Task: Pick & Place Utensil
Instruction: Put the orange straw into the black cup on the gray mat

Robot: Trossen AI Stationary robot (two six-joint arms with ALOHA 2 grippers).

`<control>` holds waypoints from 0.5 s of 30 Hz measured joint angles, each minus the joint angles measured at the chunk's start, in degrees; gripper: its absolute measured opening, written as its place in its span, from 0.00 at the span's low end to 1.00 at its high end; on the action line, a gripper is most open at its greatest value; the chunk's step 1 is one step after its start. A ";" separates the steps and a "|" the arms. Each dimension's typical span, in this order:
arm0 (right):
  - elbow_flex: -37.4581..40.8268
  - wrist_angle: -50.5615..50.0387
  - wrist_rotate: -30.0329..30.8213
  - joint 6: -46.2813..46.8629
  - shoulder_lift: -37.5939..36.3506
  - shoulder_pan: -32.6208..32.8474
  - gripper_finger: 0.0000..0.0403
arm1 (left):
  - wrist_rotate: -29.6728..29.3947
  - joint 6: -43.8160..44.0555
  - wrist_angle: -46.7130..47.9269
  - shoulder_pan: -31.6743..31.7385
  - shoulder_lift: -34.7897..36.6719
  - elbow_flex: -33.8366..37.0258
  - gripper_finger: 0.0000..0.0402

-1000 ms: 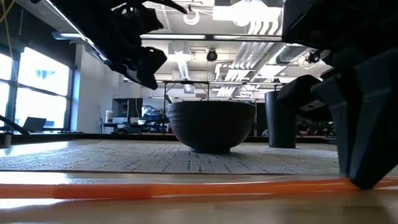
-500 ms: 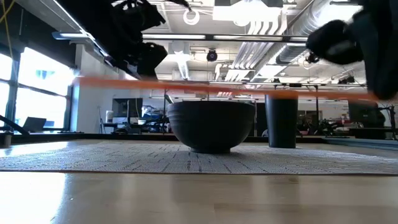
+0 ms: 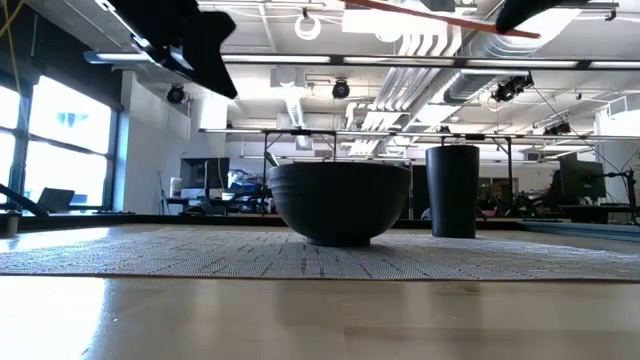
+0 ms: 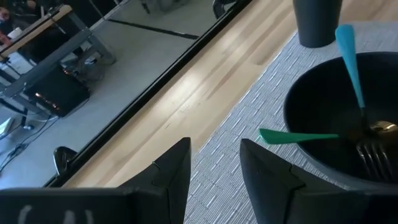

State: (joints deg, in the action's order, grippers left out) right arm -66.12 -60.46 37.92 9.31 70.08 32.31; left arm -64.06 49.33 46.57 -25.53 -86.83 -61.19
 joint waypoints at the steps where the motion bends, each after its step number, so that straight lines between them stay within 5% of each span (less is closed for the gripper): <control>1: -1.49 -2.67 1.58 -1.75 -0.37 -1.06 0.00 | 0.00 0.00 0.47 -0.33 0.55 0.00 0.34; 15: -14.42 -28.07 14.26 -28.99 1.20 -16.01 0.00 | 6.13 5.09 1.53 -2.02 2.50 0.02 0.34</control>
State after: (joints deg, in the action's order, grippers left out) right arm -80.53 -88.53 52.18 -19.68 71.29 16.29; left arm -57.93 54.42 48.10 -27.55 -84.33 -61.17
